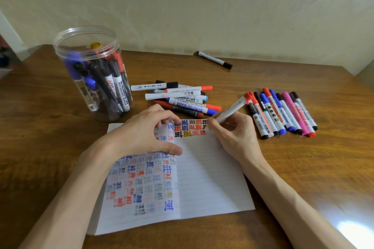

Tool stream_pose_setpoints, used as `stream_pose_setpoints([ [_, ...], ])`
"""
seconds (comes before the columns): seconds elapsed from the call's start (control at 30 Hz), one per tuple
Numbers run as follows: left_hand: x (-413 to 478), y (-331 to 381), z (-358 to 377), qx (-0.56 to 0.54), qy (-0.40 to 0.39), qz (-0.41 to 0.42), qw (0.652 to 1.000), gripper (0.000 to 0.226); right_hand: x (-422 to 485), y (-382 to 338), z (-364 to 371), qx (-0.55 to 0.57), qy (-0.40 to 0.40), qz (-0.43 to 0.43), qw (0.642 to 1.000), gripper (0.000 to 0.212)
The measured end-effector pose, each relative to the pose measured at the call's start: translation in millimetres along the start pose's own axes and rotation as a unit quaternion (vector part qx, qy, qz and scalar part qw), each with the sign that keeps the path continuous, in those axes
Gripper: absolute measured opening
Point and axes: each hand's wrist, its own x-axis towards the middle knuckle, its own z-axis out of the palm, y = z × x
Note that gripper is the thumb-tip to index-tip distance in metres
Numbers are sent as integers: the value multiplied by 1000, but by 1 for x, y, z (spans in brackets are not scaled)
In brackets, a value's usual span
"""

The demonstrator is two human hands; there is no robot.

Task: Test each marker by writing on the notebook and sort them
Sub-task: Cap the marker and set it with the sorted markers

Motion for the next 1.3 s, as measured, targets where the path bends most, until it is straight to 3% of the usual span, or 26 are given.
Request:
stream_pose_setpoints([
  [0.63, -2, 2, -1, 2, -4, -7, 1000, 74, 1, 1, 0, -33, -15, -3, 999, 8],
  [0.73, -1, 1, -1, 3, -5, -8, 1000, 75, 0, -3, -2, 39, 2, 9, 999, 10],
  [0.9, -2, 1, -2, 3, -1, -3, 1000, 77, -1, -11, -12, 135, 15, 54, 989, 33],
  [1.0, -2, 2, -1, 1, -1, -3, 1000, 74, -1, -14, -14, 135, 8, 55, 989, 31],
  [1.2, -2, 4, -1, -4, 15, 7, 1000, 67, -4, -16, -16, 134, -13, 31, 990, 102],
  [1.3, -1, 3, 0, -4, 40, 15, 999, 64, -4, -18, -18, 144, -21, 15, 989, 102],
])
